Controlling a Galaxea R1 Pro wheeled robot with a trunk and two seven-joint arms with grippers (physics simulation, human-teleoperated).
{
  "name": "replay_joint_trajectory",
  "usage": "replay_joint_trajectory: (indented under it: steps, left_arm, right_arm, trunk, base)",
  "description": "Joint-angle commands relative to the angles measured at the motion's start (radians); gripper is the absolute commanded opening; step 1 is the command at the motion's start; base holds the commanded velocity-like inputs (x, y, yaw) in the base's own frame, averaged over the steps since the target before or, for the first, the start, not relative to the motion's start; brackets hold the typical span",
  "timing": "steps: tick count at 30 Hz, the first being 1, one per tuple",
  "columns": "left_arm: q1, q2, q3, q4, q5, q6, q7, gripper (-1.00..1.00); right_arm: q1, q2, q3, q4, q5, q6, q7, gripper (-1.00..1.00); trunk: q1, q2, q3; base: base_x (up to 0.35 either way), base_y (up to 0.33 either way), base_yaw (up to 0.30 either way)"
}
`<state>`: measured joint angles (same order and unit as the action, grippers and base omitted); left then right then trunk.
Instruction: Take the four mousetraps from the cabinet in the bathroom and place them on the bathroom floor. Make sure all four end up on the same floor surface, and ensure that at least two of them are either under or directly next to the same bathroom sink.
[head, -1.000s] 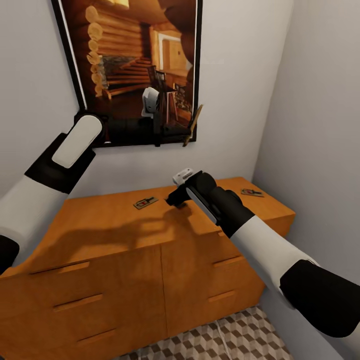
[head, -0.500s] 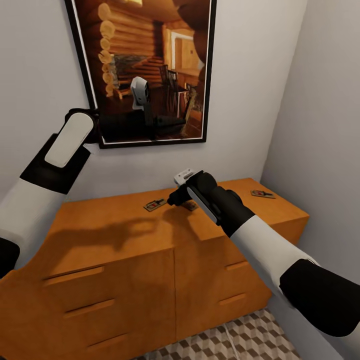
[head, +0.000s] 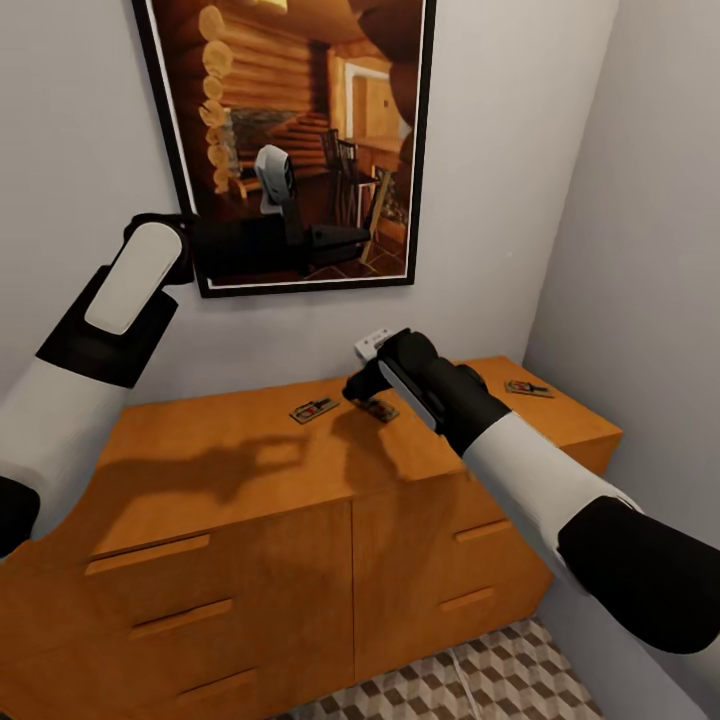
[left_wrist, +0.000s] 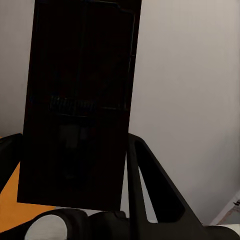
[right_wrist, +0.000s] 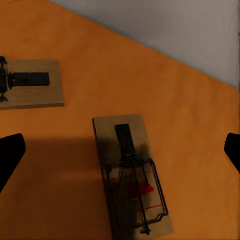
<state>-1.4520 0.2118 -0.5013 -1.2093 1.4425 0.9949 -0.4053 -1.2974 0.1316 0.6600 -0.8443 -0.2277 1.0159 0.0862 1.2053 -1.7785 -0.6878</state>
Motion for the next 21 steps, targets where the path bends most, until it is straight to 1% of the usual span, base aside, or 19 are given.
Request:
replay_joint_trajectory:
  steps: [1,2,3,4,5,8,10,15,21]
  left_arm:
    - [0.000,0.000,-0.002,0.001,-0.008,-0.001,-0.010,-1.00]
    - [0.000,0.000,-0.002,0.001,-0.008,-0.001,-0.010,-1.00]
    - [0.000,0.000,-0.002,0.001,-0.008,-0.001,-0.010,-1.00]
    - [0.000,0.000,-0.002,0.001,-0.008,-0.001,-0.010,-1.00]
    - [0.001,0.000,-0.002,0.001,-0.008,-0.001,-0.010,-1.00]
    - [0.001,-0.001,-0.003,0.001,-0.008,-0.003,-0.010,-1.00]
    - [0.001,-0.006,-0.003,0.001,-0.008,-0.003,-0.010,-1.00]
    - [0.001,-0.021,-0.003,0.002,-0.008,-0.004,-0.010,-1.00]
    - [0.004,-0.023,-0.003,0.002,-0.008,-0.004,-0.011,-1.00]
  right_arm:
    - [-0.007,0.000,0.001,0.005,0.003,0.003,0.010,1.00]
    - [-0.013,0.000,0.002,0.011,0.003,0.003,0.016,1.00]
    - [-0.095,-0.001,0.002,0.318,0.003,0.003,0.047,1.00]
    - [-0.097,-0.002,0.003,0.330,0.004,0.003,0.084,1.00]
    - [-0.098,-0.003,0.004,0.335,0.005,0.003,0.105,1.00]
    - [-0.107,-0.006,0.008,0.352,0.010,0.004,0.225,1.00]
    - [-0.110,-0.006,0.010,0.366,0.011,0.004,0.256,1.00]
    - [-0.113,-0.001,0.011,0.435,0.013,0.002,0.288,1.00]
    - [-0.112,0.001,0.013,0.448,0.013,0.001,0.292,1.00]
  trunk:
    - [0.000,-0.001,-0.001]
    - [0.000,-0.001,-0.001]
    - [0.000,-0.001,-0.001]
    - [0.000,-0.001,-0.001]
    - [0.000,-0.001,-0.001]
    - [0.000,-0.001,-0.001]
    - [0.000,-0.001,-0.001]
    - [0.000,-0.001,-0.001]
    - [0.000,-0.001,-0.001]
  base:
    - [0.000,0.000,0.000]
    - [0.000,0.000,0.000]
    - [0.000,0.000,0.000]
    - [0.000,0.000,0.000]
    - [0.000,0.000,0.000]
    - [0.000,0.000,0.000]
    - [0.000,0.000,0.000]
    - [0.000,0.000,0.000]
    - [0.000,0.000,0.000]
